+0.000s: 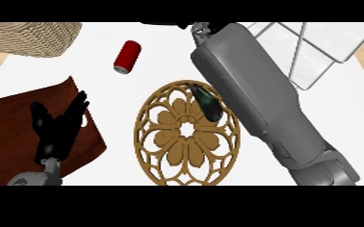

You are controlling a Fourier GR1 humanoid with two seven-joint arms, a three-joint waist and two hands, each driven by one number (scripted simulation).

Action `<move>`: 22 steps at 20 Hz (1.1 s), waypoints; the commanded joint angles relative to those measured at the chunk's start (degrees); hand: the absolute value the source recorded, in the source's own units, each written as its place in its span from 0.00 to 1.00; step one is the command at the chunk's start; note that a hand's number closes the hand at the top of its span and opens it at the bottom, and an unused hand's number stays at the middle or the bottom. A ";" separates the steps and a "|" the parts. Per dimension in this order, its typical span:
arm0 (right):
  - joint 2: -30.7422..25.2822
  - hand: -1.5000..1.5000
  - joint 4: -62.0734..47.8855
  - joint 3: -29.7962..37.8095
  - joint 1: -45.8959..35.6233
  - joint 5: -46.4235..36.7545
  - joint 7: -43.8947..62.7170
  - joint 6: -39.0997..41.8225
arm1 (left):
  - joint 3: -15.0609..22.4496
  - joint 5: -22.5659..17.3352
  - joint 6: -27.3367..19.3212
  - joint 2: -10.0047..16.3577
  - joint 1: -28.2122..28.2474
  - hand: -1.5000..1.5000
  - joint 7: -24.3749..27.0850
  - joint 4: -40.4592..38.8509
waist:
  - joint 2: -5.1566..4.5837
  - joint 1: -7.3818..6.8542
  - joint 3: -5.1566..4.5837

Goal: Pick the lemon from the placemat and place it in the tiered shelf

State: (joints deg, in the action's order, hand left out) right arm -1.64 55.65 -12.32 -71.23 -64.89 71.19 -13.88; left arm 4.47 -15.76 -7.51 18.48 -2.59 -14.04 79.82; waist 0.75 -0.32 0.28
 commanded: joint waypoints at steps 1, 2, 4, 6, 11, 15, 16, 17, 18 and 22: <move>0.20 1.00 -1.96 5.54 -8.84 -5.45 14.02 5.64 | 1.24 0.03 -0.16 -1.64 3.22 0.50 -0.43 -0.95 | 0.14 0.18 -0.46; -0.17 1.00 -1.75 6.23 -9.78 -6.38 14.03 6.67 | 0.08 -0.49 1.01 -0.54 1.62 0.50 -0.11 -2.27 | -0.01 0.78 -0.46; -2.07 1.00 -2.66 7.89 -10.30 -7.13 14.03 6.38 | -0.44 -1.03 0.73 0.31 0.69 0.50 -2.91 -0.17 | -0.26 0.41 -0.35; -3.81 1.00 -3.21 10.45 -13.34 -7.28 13.50 8.74 | -0.54 -1.19 1.15 -0.26 0.45 0.50 -2.29 -2.04 | -0.33 0.76 -0.39; -8.38 1.00 -4.16 15.81 -16.85 -9.16 11.20 10.45 | -1.74 -1.73 1.35 0.44 0.63 0.50 -2.92 -0.83 | -0.32 0.61 -0.34; -12.32 1.00 -6.33 19.38 -19.52 -10.13 7.78 12.62 | -0.33 0.13 0.67 -1.44 -0.27 0.50 -1.38 -3.05 | -0.67 0.61 -0.39; -13.83 1.00 -6.51 20.88 -18.35 -9.61 5.98 11.78 | 0.65 0.47 0.60 -1.29 2.34 0.50 -1.78 1.17 | -0.55 -0.04 -0.31; -13.71 1.00 -6.24 20.40 -18.04 -10.41 5.65 13.01 | -0.18 0.15 0.34 -1.68 2.17 0.50 -1.30 -0.27 | -0.54 0.26 -0.33; -14.75 1.00 -5.15 21.66 -18.01 -9.16 4.41 15.24 | -0.31 -0.36 2.49 -0.95 3.64 0.50 0.05 -1.15 | -0.40 0.58 -0.34; -17.76 1.00 -8.90 25.02 -19.17 -8.13 -0.03 15.89 | -0.22 0.78 0.57 -1.66 1.06 0.50 -2.01 -0.48 | -0.71 0.02 -0.32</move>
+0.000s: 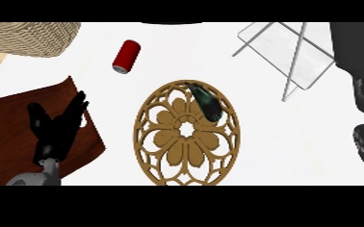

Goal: Pick the lemon from the placemat and place it in the tiered shelf

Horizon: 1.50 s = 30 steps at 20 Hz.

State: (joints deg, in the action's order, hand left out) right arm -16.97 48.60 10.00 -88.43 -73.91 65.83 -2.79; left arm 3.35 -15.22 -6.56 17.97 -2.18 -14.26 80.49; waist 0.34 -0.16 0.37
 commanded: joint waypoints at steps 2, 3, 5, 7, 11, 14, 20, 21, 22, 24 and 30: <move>-3.22 1.00 -0.56 3.90 2.69 2.71 0.80 4.29 | 0.34 -0.40 1.39 -1.23 1.83 0.50 0.34 -2.92 | -0.31 0.26 -0.39; -2.52 1.00 -1.39 3.95 3.26 2.29 1.20 3.77 | 1.06 0.62 -0.68 -2.01 0.21 0.50 -1.66 -1.27 | -0.33 0.12 -0.38; -3.14 1.00 -1.93 4.28 2.75 2.39 0.27 5.58 | 0.51 0.60 0.48 -2.49 0.13 0.50 0.97 -4.23 | -0.39 0.21 -0.43; -4.08 1.00 -2.54 4.53 2.21 2.31 -0.48 6.85 | 0.01 0.08 1.75 -1.69 1.72 0.50 0.96 -4.16 | -0.33 -0.08 -0.43; -6.12 1.00 -4.94 5.64 6.00 2.48 -4.60 4.26 | -0.50 0.75 0.81 -2.21 -1.52 0.50 -0.36 -5.45 | -0.56 -0.03 -0.41; -7.07 1.00 -6.20 6.37 6.64 2.41 -5.73 2.12 | -0.06 1.29 0.75 -2.70 -0.65 0.50 -0.39 -3.57 | -0.58 -0.54 -0.40; -7.18 1.00 -7.33 5.88 7.82 1.48 -6.88 -0.16 | -0.90 1.55 2.29 -3.07 -0.31 0.50 1.70 -6.09 | -0.61 -0.53 -0.43; -7.89 1.00 -9.75 6.33 7.79 1.38 -9.19 -3.09 | -1.30 0.53 2.68 -2.89 -2.47 0.50 -0.57 -5.88 | -0.85 -0.87 -0.42; -8.98 1.00 -10.61 6.76 7.87 1.47 -9.90 -3.42 | -0.34 2.47 0.53 -3.73 -2.83 0.50 -0.95 -5.52 | -0.83 -0.83 -0.40; -9.38 1.00 -10.86 6.94 6.72 1.97 -10.84 -3.74 | 0.22 2.38 1.34 -3.96 0.66 0.50 -0.08 -2.72 | -0.73 -1.20 -0.40; -9.73 1.00 -7.53 7.00 10.83 4.83 -14.95 -2.47 | -2.98 0.90 3.76 -2.30 -1.64 0.50 -0.31 -5.57 | -0.46 -0.13 -0.40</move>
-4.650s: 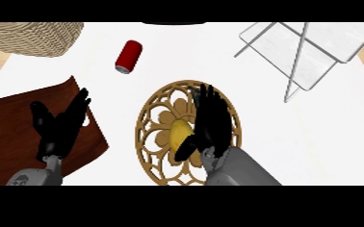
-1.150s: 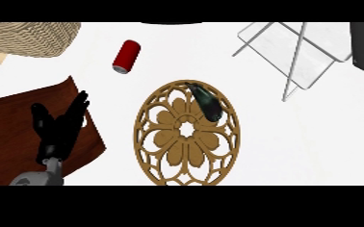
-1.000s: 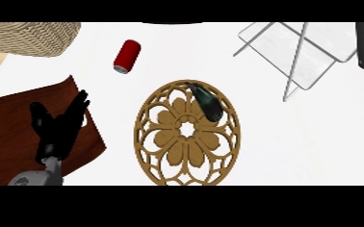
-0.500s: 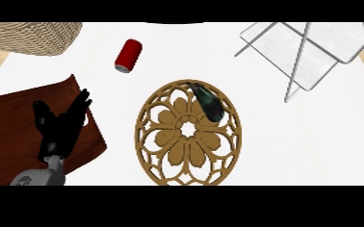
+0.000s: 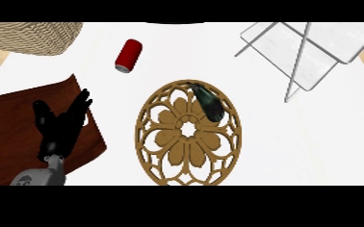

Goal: Pick the lemon from the placemat and place it in the tiered shelf

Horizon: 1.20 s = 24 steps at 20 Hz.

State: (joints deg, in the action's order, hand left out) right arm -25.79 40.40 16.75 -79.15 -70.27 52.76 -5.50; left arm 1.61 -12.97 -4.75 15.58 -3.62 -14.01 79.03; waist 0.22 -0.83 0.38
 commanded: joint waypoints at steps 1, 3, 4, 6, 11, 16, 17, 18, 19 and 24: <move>-0.25 1.00 -1.96 0.28 1.06 0.54 -1.50 -2.35 | 1.64 1.28 -1.67 -2.34 1.65 0.50 -2.03 -0.38 | -0.46 -0.13 -0.38; -2.04 1.00 -2.59 0.29 -1.74 1.12 -1.22 2.52 | -0.32 0.36 0.42 -0.89 1.32 0.50 -0.15 -2.35 | -0.39 0.01 -0.41; 0.09 1.00 -1.76 -1.32 0.52 0.06 -0.13 2.61 | -1.30 -0.10 1.32 0.38 0.60 0.50 -0.84 -3.51 | -0.33 0.33 -0.42; -0.19 1.00 -5.98 -1.24 -2.05 -1.13 0.48 0.43 | 1.18 0.21 0.67 -2.42 0.52 0.50 -1.73 -1.53 | -0.65 -0.51 -0.42; 0.86 0.00 2.50 3.05 0.94 1.03 4.23 -12.97 | -0.13 1.79 -0.61 -2.38 -1.09 0.50 0.25 -4.95 | -0.52 0.63 -0.41; 0.73 0.00 6.98 6.32 2.64 4.85 1.32 -18.37 | -0.96 -0.20 1.41 -0.67 2.21 0.50 -2.75 -0.41 | -0.14 0.44 -0.35; 1.54 0.00 7.55 6.25 1.08 5.05 1.83 -18.94 | -2.40 -1.50 3.09 1.27 0.98 0.50 -3.86 -0.08 | -0.18 0.24 -0.37; 1.55 0.00 7.95 6.54 0.61 5.01 2.94 -19.27 | 0.49 1.60 -0.81 -2.53 1.55 0.50 -3.05 -0.03 | -0.20 0.39 -0.38; 1.87 0.00 8.78 7.69 0.73 6.22 2.56 -20.88 | 0.49 1.32 -0.91 -2.29 1.20 0.50 -4.68 1.09 | -0.20 0.31 -0.35; 0.45 0.00 12.42 8.59 -0.93 4.75 4.20 -25.69 | -0.32 2.07 0.35 -2.40 0.84 0.50 -0.52 -2.78 | -0.23 0.84 -0.43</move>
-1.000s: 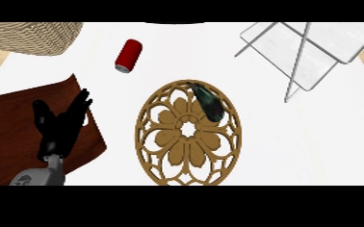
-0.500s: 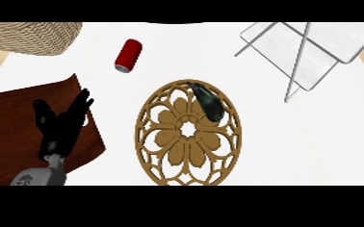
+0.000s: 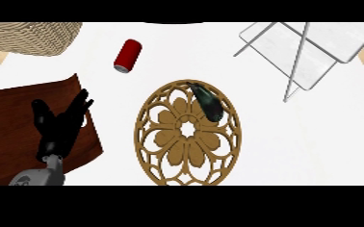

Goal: Pick the lemon from the placemat and place it in the tiered shelf

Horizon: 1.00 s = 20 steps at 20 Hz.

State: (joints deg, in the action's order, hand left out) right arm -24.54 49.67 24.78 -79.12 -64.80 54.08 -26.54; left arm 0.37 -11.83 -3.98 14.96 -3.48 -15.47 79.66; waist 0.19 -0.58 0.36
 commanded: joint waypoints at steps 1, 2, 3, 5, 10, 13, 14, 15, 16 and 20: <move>-0.27 0.00 7.44 0.73 3.18 -0.67 2.63 -5.78 | -1.14 -0.76 0.22 0.56 2.63 0.50 -1.50 -0.79 | 0.21 0.96 -0.35; -2.71 0.00 6.51 1.30 2.17 -1.47 2.71 -5.34 | -0.27 -0.81 0.29 -0.98 2.81 0.50 -0.48 -0.55 | 0.02 0.68 -0.38; -3.04 0.00 6.78 0.89 1.76 -3.00 3.89 -5.33 | -0.43 -0.98 1.57 -1.16 2.56 0.50 1.43 -3.07 | -0.09 0.80 -0.43; -4.98 0.00 7.45 0.40 2.50 -7.62 7.03 -5.23 | 0.71 0.27 -0.27 -1.25 2.83 0.50 -1.61 0.59 | 0.05 0.73 -0.40; -6.08 0.00 16.31 3.01 6.80 -11.89 11.77 -5.91 | -0.39 0.83 -0.35 -1.32 2.61 0.50 0.42 -2.25 | 0.15 1.83 -0.40; -5.86 0.00 27.16 4.61 8.59 -11.41 13.81 0.81 | -1.49 0.17 -0.09 -0.55 3.64 0.50 -0.13 -1.50 | 0.80 2.85 -0.41; -6.99 0.00 28.71 6.54 9.83 -9.94 13.34 2.84 | -2.39 -0.53 0.24 -0.75 1.32 0.50 0.17 -4.14 | 0.66 3.55 -0.42; -5.10 0.00 33.08 7.02 11.90 -8.67 13.24 2.19 | -1.43 -0.14 -0.06 -1.03 3.21 0.50 -0.88 -1.85 | 0.73 2.98 -0.36; -7.01 0.00 36.43 7.62 13.21 -7.49 12.27 6.38 | -1.06 0.77 0.26 -0.90 4.93 0.50 1.31 -0.95 | 0.75 2.79 -0.36; -5.86 0.00 48.43 9.21 17.58 -4.04 14.39 15.65 | -1.19 0.73 -0.69 -1.57 4.21 0.50 -0.35 -0.90 | 0.84 3.31 -0.36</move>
State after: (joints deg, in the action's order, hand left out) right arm -30.07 87.55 32.39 -64.94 -71.31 62.64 -20.63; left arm -1.61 -11.44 -4.04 14.61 -0.32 -14.12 80.70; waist 1.26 2.25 0.36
